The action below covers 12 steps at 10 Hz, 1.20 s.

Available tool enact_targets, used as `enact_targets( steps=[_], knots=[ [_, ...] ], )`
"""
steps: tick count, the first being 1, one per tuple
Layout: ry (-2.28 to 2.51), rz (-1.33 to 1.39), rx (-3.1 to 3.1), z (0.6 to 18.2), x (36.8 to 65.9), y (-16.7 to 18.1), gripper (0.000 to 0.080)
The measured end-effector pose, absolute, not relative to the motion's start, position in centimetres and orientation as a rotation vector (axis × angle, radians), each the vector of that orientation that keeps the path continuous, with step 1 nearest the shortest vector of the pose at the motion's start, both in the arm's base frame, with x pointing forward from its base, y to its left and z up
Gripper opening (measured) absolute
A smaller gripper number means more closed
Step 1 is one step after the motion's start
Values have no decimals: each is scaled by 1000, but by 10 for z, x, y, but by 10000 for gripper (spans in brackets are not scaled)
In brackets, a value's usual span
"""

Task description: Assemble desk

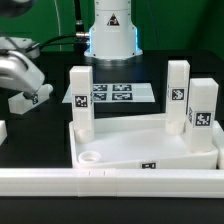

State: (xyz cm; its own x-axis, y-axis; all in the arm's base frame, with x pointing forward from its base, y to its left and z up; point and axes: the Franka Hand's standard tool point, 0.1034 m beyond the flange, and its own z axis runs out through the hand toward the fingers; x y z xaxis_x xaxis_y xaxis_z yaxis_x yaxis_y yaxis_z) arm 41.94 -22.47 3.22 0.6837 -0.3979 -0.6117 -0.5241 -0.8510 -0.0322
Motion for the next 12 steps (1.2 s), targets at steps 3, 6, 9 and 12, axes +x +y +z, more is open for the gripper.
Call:
enact_targets(
  steps=[3,6,9,12],
  knots=[
    [722,1135,-2566,25,412,-229,649],
    [696,1384,-2404,26,406,-229,649],
    [687,1366,-2441,18,416,-233,649],
    [670,1355,-2453,7,417,-223,649]
  ],
)
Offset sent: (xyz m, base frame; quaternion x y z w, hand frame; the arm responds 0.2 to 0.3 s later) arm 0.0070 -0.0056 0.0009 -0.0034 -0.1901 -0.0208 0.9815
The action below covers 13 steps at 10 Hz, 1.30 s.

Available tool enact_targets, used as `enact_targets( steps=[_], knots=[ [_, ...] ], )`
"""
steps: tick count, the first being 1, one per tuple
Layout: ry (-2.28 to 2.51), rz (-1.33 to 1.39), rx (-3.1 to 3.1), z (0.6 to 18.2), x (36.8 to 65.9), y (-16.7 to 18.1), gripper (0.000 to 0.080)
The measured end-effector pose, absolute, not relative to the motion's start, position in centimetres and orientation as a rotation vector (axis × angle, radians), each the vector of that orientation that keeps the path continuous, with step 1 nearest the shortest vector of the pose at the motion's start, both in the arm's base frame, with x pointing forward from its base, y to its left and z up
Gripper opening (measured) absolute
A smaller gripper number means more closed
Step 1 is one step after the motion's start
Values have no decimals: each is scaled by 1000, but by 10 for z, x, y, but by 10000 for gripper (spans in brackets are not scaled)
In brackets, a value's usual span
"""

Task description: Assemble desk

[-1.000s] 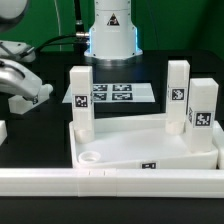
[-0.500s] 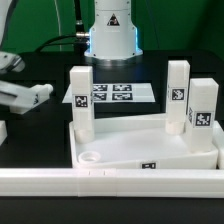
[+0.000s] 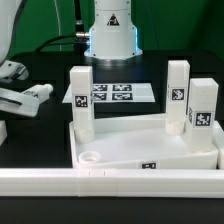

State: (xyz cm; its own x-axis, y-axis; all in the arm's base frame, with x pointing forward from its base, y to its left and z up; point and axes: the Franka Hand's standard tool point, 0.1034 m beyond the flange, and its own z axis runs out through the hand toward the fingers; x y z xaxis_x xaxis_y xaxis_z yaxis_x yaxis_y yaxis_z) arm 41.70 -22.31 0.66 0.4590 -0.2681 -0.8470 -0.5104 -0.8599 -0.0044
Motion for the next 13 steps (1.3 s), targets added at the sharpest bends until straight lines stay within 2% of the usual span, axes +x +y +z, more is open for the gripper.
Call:
enact_targets(
  steps=[2,4,9,11,13],
  knots=[
    [671,1357,-2451,5,417,-221,622],
    [671,1356,-2451,5,417,-221,287],
    [677,1346,-2460,10,419,-226,289],
    [680,1326,-2485,27,428,-218,289],
    [745,1303,-2511,57,443,-197,291]
  ],
)
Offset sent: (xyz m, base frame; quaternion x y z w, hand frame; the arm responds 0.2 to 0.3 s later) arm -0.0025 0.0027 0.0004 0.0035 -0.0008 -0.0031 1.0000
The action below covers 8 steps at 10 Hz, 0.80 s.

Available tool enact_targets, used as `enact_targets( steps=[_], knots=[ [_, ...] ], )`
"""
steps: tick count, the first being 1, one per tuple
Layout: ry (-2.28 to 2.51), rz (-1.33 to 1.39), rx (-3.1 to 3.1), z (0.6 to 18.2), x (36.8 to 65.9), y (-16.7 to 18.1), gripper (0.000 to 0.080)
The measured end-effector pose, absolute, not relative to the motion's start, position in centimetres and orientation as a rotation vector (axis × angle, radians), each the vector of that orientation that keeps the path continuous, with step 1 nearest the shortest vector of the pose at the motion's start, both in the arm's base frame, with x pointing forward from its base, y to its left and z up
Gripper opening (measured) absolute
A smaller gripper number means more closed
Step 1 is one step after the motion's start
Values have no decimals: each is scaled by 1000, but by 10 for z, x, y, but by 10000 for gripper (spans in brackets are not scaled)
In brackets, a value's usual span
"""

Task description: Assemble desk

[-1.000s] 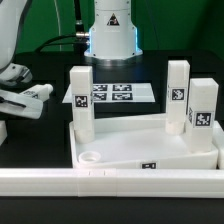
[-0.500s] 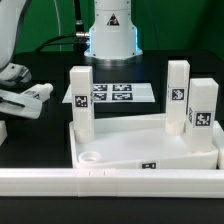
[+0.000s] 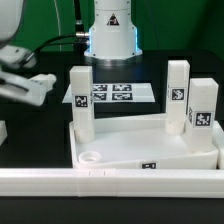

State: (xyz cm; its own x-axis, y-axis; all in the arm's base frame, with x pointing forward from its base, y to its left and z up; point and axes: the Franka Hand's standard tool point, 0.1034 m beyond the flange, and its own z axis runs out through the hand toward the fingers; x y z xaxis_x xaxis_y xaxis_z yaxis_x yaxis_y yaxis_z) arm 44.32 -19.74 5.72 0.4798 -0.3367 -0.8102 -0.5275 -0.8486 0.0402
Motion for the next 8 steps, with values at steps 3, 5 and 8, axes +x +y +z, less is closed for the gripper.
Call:
enact_targets(
  steps=[3,5,8],
  knots=[
    [752,1227,-2569,55,452,-201,291],
    [761,1056,-2686,52,468,-205,291],
    [731,754,-2829,83,504,-193,291]
  ],
)
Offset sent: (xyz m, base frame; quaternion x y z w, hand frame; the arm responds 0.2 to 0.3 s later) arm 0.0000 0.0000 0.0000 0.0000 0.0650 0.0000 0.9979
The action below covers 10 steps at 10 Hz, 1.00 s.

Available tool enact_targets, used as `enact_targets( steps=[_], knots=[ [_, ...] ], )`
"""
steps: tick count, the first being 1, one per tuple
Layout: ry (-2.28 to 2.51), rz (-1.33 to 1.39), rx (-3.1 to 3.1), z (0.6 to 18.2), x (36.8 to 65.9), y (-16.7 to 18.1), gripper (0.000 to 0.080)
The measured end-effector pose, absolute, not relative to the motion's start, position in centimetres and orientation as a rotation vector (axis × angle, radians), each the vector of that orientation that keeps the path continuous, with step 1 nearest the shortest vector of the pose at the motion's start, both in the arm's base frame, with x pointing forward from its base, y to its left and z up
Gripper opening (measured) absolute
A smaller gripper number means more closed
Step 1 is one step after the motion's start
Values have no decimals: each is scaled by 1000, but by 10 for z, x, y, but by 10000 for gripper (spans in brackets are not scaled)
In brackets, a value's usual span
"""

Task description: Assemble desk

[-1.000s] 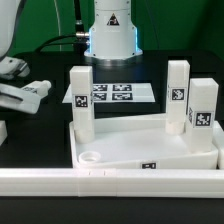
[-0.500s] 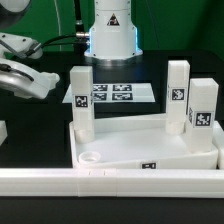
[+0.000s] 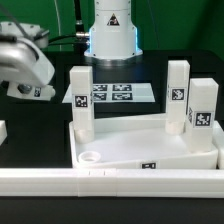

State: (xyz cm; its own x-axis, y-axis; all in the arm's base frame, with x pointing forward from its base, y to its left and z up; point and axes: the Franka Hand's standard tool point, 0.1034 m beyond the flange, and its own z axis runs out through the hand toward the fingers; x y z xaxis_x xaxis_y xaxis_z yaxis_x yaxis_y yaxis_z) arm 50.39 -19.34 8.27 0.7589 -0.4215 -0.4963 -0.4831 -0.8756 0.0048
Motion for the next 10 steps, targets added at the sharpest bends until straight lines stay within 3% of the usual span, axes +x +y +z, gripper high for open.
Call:
enact_targets(
  steps=[4,6,9,10],
  knots=[
    [749,359,-2986,80,517,-197,291],
    [722,224,-3014,98,534,-186,291],
    [717,12,-3018,142,565,-169,291],
    [711,-3,-3021,144,567,-167,291]
  ],
)
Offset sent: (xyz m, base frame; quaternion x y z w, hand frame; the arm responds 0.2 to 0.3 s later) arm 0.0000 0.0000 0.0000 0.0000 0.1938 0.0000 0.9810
